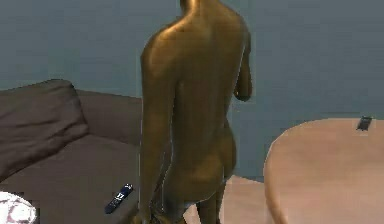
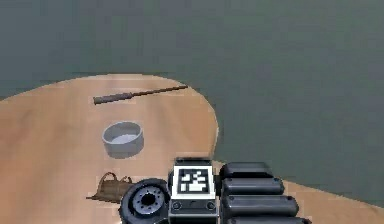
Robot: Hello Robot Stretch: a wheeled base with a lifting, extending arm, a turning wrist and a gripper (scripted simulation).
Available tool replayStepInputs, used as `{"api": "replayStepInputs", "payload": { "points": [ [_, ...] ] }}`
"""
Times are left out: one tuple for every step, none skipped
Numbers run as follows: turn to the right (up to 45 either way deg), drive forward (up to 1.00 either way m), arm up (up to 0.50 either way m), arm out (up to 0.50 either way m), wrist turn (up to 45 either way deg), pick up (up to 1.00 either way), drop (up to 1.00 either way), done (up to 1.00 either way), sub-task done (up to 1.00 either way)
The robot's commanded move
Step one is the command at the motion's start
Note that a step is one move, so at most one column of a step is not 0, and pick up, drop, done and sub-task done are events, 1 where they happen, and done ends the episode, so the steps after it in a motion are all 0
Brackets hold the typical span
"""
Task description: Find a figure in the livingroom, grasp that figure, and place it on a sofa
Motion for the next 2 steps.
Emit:
{"api": "replayStepInputs", "payload": {
  "points": [
    [-39.0, 0.0, 0.0, 0.0, 0.0, 0.0, 0.0, 0.0, 0.0],
    [45.0, 0.0, 0.0, 0.0, 0.0, 0.0, 0.0, 0.0, 0.0]
  ]
}}
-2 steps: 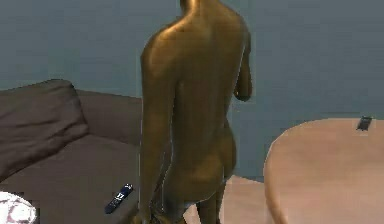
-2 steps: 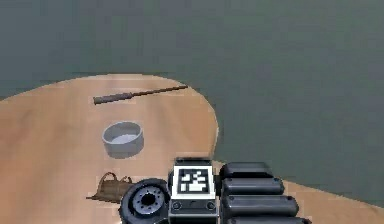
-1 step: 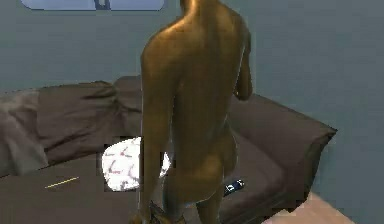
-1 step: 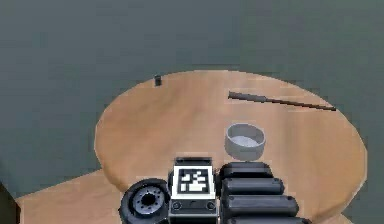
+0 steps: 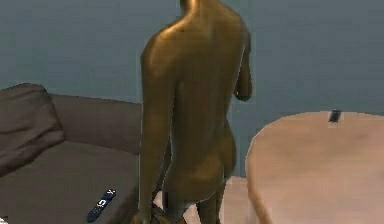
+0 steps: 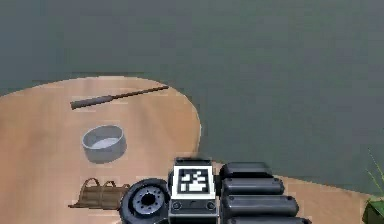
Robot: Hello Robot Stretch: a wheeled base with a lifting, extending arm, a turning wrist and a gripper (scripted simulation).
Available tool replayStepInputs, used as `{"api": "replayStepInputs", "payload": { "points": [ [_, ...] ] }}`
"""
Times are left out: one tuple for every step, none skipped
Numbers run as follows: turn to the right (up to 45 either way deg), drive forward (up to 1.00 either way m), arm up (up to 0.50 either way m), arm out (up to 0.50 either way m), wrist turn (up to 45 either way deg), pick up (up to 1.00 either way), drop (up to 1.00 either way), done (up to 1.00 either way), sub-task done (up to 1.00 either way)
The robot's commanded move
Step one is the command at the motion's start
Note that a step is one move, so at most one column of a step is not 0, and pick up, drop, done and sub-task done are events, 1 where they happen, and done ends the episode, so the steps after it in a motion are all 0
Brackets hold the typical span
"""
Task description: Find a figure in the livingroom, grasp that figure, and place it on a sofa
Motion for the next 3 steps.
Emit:
{"api": "replayStepInputs", "payload": {
  "points": [
    [45.0, 0.0, 0.0, 0.0, 0.0, 0.0, 0.0, 0.0, 0.0],
    [45.0, 0.0, 0.0, 0.0, 0.0, 0.0, 0.0, 0.0, 0.0],
    [9.0, 0.0, 0.0, 0.0, 0.0, 0.0, 0.0, 0.0, 0.0]
  ]
}}
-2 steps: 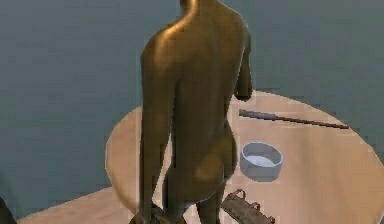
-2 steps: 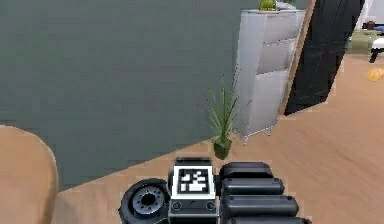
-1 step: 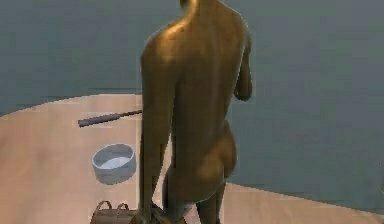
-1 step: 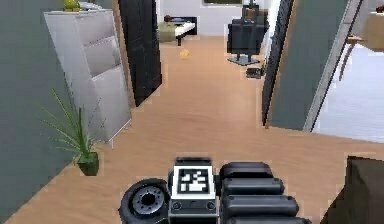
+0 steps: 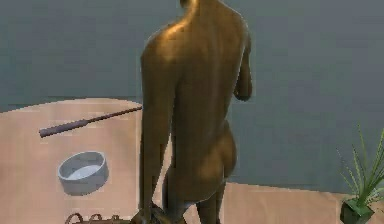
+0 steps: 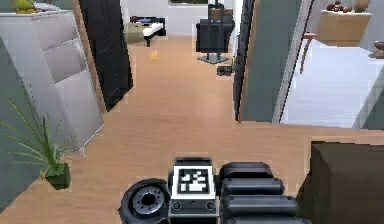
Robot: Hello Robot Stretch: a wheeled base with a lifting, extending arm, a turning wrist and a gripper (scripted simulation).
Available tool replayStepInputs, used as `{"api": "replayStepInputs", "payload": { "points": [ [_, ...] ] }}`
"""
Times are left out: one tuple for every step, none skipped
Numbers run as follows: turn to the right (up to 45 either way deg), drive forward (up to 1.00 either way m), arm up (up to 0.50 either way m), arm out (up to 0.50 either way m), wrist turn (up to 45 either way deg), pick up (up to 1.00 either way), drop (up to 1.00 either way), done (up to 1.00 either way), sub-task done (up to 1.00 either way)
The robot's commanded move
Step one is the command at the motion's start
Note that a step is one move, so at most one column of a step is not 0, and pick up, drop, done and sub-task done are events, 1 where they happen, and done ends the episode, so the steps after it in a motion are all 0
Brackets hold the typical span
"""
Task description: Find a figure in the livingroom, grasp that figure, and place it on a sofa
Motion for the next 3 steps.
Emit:
{"api": "replayStepInputs", "payload": {
  "points": [
    [45.0, 0.0, 0.0, 0.0, 0.0, 0.0, 0.0, 0.0, 0.0],
    [45.0, 0.0, 0.0, 0.0, 0.0, 0.0, 0.0, 0.0, 0.0],
    [45.0, 0.0, 0.0, 0.0, 0.0, 0.0, 0.0, 0.0, 0.0]
  ]
}}
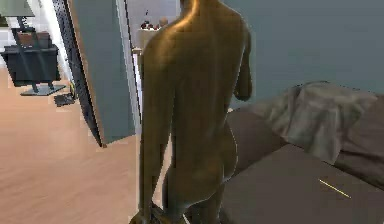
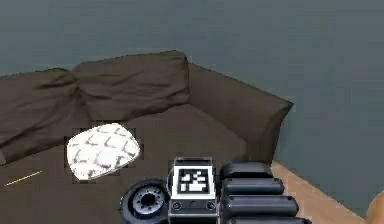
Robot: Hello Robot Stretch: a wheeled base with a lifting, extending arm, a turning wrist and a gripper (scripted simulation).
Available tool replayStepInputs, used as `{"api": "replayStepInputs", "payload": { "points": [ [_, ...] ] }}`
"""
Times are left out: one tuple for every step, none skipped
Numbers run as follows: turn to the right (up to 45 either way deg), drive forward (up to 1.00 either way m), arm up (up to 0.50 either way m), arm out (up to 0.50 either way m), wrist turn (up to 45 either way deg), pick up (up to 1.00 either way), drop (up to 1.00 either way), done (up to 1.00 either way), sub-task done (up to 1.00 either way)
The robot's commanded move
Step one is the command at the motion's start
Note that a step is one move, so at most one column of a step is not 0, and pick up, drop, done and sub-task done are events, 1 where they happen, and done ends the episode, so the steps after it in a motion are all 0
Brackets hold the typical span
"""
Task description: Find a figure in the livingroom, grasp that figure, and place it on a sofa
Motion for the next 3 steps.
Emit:
{"api": "replayStepInputs", "payload": {
  "points": [
    [24.0, 0.0, 0.0, 0.0, 0.0, 0.0, 0.0, 0.0, 0.0],
    [0.0, 0.3, 0.0, 0.0, 0.0, 0.0, 0.0, 0.0, 0.0],
    [-45.0, 0.0, 0.0, 0.0, 0.0, 0.0, 0.0, 0.0, 0.0]
  ]
}}
